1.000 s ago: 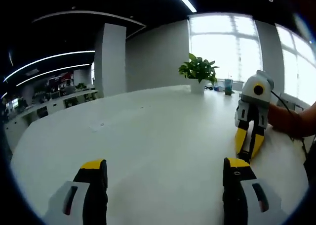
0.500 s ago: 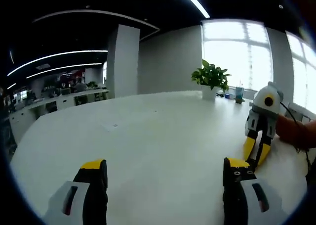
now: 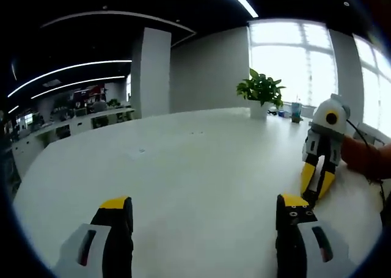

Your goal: Snap the two parts of the plastic buckle together until the buckle closes and remains connected.

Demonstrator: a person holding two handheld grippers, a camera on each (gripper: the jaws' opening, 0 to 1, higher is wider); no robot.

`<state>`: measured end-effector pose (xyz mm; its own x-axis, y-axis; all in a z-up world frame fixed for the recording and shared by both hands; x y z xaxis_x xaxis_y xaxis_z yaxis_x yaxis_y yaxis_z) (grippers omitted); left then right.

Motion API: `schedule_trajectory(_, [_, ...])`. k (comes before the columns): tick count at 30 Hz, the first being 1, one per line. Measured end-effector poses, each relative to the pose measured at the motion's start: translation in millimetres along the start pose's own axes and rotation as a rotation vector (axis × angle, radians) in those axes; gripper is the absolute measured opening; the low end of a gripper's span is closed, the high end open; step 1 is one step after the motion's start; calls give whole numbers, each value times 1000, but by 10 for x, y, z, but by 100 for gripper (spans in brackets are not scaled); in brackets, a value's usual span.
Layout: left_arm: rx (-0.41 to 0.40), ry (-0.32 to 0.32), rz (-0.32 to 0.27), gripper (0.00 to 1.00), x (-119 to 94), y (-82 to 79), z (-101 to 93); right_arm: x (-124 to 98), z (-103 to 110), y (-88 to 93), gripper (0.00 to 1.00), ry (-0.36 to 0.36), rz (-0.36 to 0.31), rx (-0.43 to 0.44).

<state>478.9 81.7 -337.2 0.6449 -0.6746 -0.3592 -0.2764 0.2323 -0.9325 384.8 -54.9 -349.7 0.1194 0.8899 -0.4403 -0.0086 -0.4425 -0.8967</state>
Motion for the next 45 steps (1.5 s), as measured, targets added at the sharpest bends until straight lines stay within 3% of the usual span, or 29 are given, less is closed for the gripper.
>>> schedule_trajectory(20, [9, -12, -9, 99, -18, -35, 50, -3, -83, -26, 10, 22, 14, 4])
schedule_trajectory(32, [7, -22, -9, 99, -22, -42, 84, 6, -312, -141, 10, 33, 7, 13])
schedule_trajectory(45, [3, -15, -6, 99, -26, -41, 86, 38, -478, -148, 10, 43, 9, 32])
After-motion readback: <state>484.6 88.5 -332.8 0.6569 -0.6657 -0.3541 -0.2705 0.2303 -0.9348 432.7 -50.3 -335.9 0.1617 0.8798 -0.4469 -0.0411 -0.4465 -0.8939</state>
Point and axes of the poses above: the point that each gripper's makers call its tool centre point, and the gripper's own axes: x roughly forward along the fingers, z roughly to its left, y roughly out of its underside, the point moved 3 cm from there along -x, roughly backward along the fingers, and after that the axes turned 5 degrees about -y, right-handed, at the moved point
